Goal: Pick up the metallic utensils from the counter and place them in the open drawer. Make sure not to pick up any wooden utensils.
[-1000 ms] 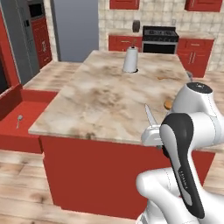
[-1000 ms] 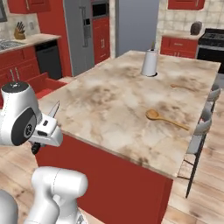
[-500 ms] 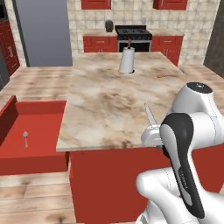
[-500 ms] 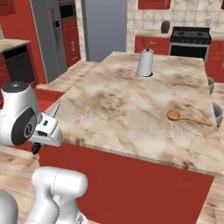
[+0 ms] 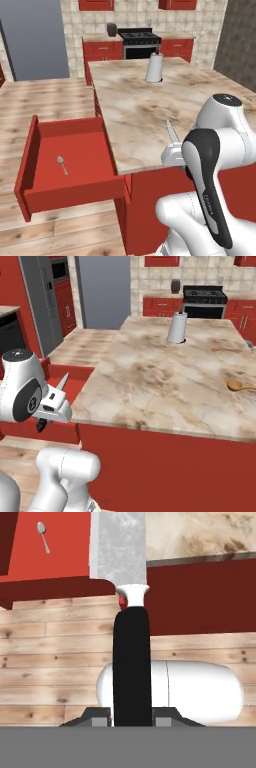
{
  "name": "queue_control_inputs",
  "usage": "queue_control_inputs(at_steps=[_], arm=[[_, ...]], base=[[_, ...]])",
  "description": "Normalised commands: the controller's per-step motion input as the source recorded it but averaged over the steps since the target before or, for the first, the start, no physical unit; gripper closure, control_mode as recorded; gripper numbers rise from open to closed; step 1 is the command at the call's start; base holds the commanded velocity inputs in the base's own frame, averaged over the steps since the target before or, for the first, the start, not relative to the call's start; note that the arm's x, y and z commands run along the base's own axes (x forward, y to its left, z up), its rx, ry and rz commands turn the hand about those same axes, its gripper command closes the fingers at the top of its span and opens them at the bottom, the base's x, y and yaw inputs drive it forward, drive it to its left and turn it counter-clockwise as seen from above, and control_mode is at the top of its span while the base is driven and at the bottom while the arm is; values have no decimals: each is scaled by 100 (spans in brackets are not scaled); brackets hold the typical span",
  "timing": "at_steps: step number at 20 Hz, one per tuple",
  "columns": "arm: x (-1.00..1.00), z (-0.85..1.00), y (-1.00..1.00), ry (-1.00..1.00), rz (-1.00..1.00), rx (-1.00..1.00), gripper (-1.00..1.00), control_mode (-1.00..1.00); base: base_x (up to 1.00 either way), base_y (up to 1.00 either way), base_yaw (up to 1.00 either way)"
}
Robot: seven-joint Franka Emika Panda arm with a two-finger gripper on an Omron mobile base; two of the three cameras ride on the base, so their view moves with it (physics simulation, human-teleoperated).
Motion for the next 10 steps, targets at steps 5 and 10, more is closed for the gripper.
queue_control_inputs(at_steps=[5, 10], arm=[[0, 0, 0, 0, 0, 0, 100, 100], [0, 0, 0, 0, 0, 0, 100, 100]], base=[[21, 100, -12], [37, 77, -2]])
